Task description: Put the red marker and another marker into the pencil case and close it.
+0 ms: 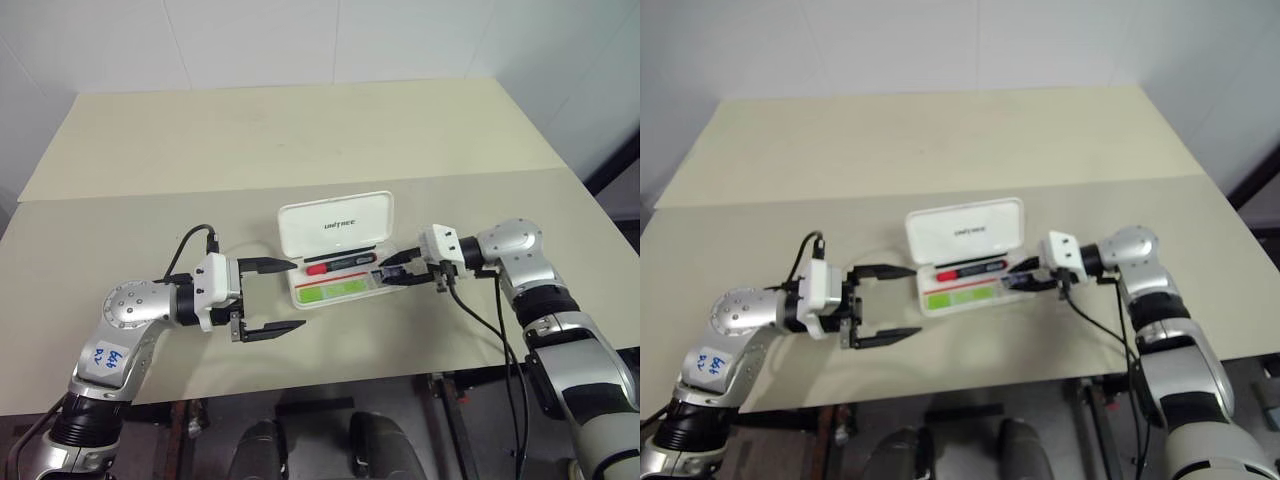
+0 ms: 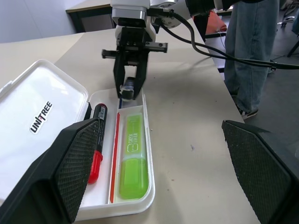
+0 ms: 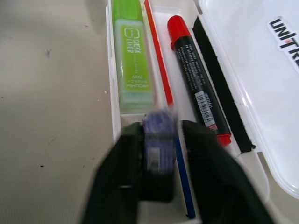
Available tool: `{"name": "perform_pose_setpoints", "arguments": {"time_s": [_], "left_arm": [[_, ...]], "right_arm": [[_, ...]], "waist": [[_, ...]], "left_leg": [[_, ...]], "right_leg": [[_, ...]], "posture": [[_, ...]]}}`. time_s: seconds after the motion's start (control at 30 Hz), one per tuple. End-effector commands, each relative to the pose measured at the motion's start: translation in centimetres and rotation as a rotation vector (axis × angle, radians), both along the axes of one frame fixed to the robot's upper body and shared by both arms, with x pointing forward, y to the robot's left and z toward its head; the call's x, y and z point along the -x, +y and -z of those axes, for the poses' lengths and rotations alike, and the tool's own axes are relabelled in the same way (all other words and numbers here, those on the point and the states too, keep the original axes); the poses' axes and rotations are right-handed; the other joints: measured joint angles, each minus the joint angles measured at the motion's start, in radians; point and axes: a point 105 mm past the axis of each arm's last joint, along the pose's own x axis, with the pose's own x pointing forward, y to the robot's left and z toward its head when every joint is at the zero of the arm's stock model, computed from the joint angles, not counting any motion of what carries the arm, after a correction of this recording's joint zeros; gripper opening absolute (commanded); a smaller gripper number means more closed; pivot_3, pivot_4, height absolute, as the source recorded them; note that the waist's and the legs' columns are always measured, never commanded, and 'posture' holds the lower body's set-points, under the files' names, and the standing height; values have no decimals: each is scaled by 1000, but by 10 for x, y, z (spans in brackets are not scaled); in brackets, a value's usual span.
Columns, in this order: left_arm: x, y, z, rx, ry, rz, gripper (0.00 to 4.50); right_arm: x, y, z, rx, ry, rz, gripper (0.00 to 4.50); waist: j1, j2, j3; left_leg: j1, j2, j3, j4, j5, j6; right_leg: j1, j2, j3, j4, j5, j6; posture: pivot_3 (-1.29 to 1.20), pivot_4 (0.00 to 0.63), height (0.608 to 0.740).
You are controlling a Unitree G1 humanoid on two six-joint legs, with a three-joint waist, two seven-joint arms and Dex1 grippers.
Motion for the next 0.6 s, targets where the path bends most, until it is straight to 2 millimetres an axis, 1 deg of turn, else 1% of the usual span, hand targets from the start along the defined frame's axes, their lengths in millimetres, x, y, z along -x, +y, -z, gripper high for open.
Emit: {"name": "perform_pose_setpoints", "arguments": {"time_s": [0.03,0.17,0.3,0.43,0.5,0.6], "left_arm": [[3,1,-10,1,-48,-2,4500],[1,1,-11,1,-53,-3,4500],[-1,1,-12,2,-58,-2,4500],[-4,1,-13,5,-65,-4,4500],[-5,2,-14,4,-67,-4,4500],[-8,4,-15,7,-74,-11,4500]], "right_arm": [[3,3,-11,22,-20,-76,2940],[1,5,-16,7,-45,-78,4424],[-1,7,-29,-28,-88,-76,4472],[1,2,-45,-91,-113,-53,4472],[4,-3,-49,-105,-118,-41,4472],[13,-24,-59,-149,-114,28,4472]], "waist": [[0,0,0],[0,0,0],[0,0,0],[1,0,0],[3,0,0],[9,0,0]], "left_leg": [[0,0,0,0,0,0],[0,0,0,0,0,0],[0,0,0,0,0,0],[0,0,0,0,0,0],[0,0,0,0,0,0],[-1,0,-1,0,0,0]], "right_leg": [[0,0,0,0,0,0],[0,0,0,0,0,0],[0,0,0,0,0,0],[0,0,0,0,0,0],[0,0,0,0,0,0],[0,0,-1,-1,0,0]], "posture": [[0,150,740],[0,150,740],[0,150,740],[0,150,740],[0,150,740],[0,150,740]]}}
